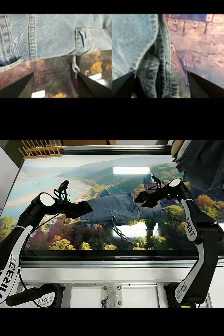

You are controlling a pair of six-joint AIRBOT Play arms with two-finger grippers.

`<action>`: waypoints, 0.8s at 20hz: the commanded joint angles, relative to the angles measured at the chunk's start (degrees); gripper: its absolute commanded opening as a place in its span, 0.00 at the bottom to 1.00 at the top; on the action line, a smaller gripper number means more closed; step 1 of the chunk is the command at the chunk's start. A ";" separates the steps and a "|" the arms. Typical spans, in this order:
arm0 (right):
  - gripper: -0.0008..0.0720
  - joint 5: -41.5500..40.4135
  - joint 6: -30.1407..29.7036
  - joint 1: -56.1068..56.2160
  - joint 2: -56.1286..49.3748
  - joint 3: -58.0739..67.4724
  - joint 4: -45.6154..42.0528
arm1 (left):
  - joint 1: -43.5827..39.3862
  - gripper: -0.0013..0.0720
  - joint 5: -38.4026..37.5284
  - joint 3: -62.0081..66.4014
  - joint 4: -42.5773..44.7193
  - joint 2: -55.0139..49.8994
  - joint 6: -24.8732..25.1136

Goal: Fold the clothes and pants, and hang the long-sleeved shirts on hangers.

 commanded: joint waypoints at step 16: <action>0.13 0.00 -1.36 10.51 -3.93 0.85 8.98 | -0.09 0.75 -0.17 -0.02 -0.02 0.02 0.00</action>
